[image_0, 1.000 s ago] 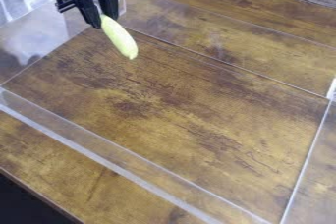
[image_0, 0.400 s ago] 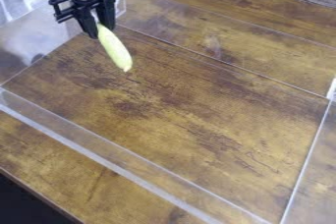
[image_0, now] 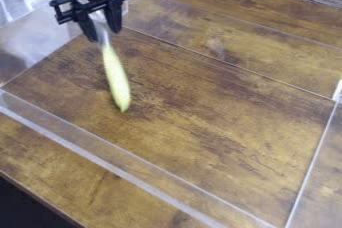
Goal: Move the green spoon to the left
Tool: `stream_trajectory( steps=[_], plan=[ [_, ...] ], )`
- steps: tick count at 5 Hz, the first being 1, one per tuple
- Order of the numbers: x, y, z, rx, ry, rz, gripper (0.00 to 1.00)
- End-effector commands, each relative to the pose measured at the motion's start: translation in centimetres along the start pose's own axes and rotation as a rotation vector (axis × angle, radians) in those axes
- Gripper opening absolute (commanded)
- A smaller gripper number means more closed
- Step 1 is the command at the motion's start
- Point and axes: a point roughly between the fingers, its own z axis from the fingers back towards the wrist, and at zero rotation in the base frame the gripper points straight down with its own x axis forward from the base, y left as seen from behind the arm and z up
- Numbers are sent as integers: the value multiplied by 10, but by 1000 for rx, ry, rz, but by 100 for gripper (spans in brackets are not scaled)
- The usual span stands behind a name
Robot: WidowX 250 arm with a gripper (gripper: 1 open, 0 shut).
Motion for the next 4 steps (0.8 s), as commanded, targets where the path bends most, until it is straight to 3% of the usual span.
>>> stream_trajectory(
  steps=[1,4],
  plan=[
    [21,4,32,-31,-54,-3,100],
    [31,14,53,-39,-66,-62,100]
  ],
)
